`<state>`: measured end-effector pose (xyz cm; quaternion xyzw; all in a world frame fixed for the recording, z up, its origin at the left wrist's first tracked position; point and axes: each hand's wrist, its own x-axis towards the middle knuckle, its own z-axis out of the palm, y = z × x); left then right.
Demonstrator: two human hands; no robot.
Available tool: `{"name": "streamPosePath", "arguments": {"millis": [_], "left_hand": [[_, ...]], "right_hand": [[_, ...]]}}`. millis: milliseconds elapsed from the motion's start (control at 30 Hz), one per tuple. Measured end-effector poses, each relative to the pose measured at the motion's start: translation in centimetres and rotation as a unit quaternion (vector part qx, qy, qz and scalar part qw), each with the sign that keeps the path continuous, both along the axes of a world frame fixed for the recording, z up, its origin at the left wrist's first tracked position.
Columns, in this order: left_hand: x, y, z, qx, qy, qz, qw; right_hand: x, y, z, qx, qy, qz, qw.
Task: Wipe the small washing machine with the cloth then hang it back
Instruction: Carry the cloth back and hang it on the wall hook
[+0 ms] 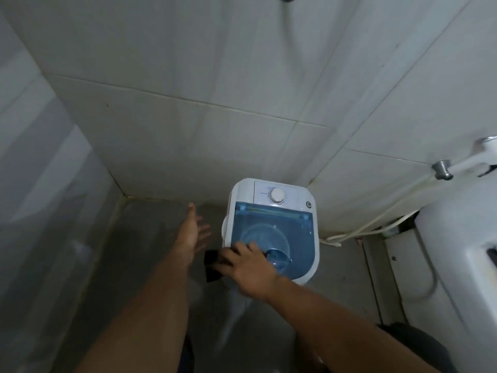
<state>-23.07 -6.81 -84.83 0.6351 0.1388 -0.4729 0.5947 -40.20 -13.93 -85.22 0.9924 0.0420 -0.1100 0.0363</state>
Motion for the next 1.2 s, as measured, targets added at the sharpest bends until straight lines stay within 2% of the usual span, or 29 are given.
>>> {"name": "streamPosePath", "arguments": {"millis": [67,133,167,233,267,300,333,400,500,567,633,700,767,833,900,1033,1100,1133,1200], "left_hand": [[-0.5,0.8,1.6,-0.029,0.008,0.026,0.999],[-1.4,1.7,3.7,-0.058,0.026,0.045,0.997],[-1.9,1.9,5.0,-0.064,0.024,0.033,0.997],[-3.3,2.3,7.4,-0.065,-0.002,-0.020,0.998],[-4.1,2.4,8.8,-0.066,-0.016,-0.052,0.996],[-5.0,2.4,10.3,-0.071,-0.029,-0.084,0.994],[-5.9,2.4,11.9,-0.083,-0.039,-0.113,0.989],[-7.8,2.2,15.4,-0.112,-0.060,-0.170,0.977],[-10.6,2.5,20.2,-0.153,-0.105,-0.237,0.954],[-11.7,3.1,22.9,-0.188,-0.134,-0.244,0.942],[-12.3,3.9,25.3,-0.208,-0.179,-0.246,0.930],[-12.7,4.6,27.8,-0.205,-0.241,-0.256,0.913],[-12.9,5.0,29.8,-0.198,-0.286,-0.261,0.901],[-12.8,5.2,31.4,-0.202,-0.314,-0.252,0.893],[-12.5,5.4,32.7,-0.216,-0.331,-0.232,0.889],[-12.4,5.8,34.9,-0.232,-0.374,-0.183,0.879],[-12.4,5.9,35.8,-0.230,-0.403,-0.156,0.872],[-12.3,5.9,36.2,-0.230,-0.417,-0.148,0.867],[-12.1,6.0,37.2,-0.230,-0.448,-0.144,0.852]], "right_hand": [[-3.9,2.6,1.0,-0.061,0.114,0.102,0.986],[-7.3,3.7,2.7,-0.086,0.188,0.126,0.970],[-8.4,3.5,3.8,-0.075,0.162,0.100,0.979],[-9.7,2.0,6.0,-0.007,0.053,-0.027,0.998],[-10.1,1.3,7.8,0.057,0.012,-0.115,0.992],[-10.3,0.7,9.8,0.140,-0.032,-0.203,0.969],[-10.4,0.2,11.6,0.230,-0.079,-0.281,0.928],[-10.3,-0.3,15.2,0.376,-0.187,-0.385,0.822],[-10.6,-0.1,19.7,0.565,-0.270,-0.454,0.634],[-10.9,0.5,22.2,0.650,-0.283,-0.460,0.534],[-11.4,1.0,24.4,0.697,-0.286,-0.451,0.478],[-11.8,1.1,26.6,0.726,-0.284,-0.430,0.456],[-12.0,1.0,28.8,0.740,-0.279,-0.399,0.464],[-12.1,1.1,31.1,0.724,-0.286,-0.376,0.503],[-11.8,1.4,33.2,0.664,-0.322,-0.369,0.565],[-11.4,1.6,36.0,0.471,-0.427,-0.339,0.694],[-11.4,1.6,37.0,0.391,-0.440,-0.303,0.750],[-11.4,1.6,37.5,0.372,-0.438,-0.291,0.765],[-11.1,1.7,38.6,0.397,-0.422,-0.289,0.762]]}}
